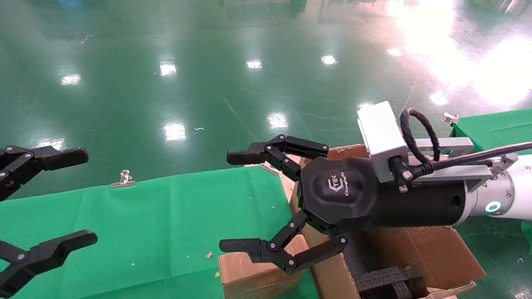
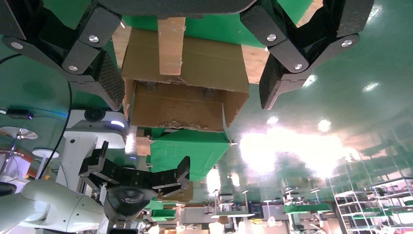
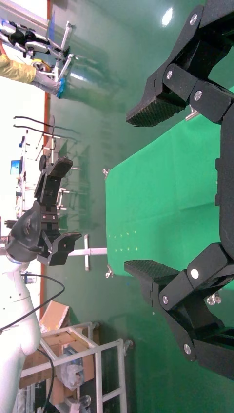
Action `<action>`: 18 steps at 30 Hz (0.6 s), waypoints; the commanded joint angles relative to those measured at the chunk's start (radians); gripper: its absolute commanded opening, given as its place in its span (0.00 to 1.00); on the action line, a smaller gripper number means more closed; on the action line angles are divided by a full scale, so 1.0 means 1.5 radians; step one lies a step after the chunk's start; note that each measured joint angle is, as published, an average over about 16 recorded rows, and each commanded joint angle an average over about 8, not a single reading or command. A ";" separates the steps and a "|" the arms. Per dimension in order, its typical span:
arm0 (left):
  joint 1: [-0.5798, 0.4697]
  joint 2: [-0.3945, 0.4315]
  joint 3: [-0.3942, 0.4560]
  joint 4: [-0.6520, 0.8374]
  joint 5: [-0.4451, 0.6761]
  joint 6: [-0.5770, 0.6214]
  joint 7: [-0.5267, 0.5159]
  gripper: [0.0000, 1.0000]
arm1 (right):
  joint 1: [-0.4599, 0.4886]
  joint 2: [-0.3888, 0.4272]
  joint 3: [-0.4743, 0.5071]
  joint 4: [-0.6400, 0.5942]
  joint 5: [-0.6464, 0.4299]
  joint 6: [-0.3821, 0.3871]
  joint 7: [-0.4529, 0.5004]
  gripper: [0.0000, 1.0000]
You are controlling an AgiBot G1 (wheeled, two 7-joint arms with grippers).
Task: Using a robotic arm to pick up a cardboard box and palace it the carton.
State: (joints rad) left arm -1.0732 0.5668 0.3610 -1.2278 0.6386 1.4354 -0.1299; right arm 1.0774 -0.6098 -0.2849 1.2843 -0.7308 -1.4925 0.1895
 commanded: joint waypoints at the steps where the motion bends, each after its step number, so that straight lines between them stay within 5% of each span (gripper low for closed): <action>1: 0.000 0.000 0.000 0.000 0.000 0.000 0.000 1.00 | 0.000 0.000 0.000 0.000 0.000 0.000 0.000 1.00; 13: 0.000 0.000 0.000 0.000 0.000 0.000 0.000 1.00 | 0.000 0.000 0.000 0.000 0.000 0.000 0.000 1.00; 18: 0.000 0.000 0.000 0.000 0.000 0.000 0.000 0.45 | 0.000 0.000 0.000 0.000 0.000 0.000 0.000 1.00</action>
State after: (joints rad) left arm -1.0732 0.5668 0.3610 -1.2278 0.6386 1.4354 -0.1299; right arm 1.0774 -0.6098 -0.2849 1.2843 -0.7308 -1.4925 0.1895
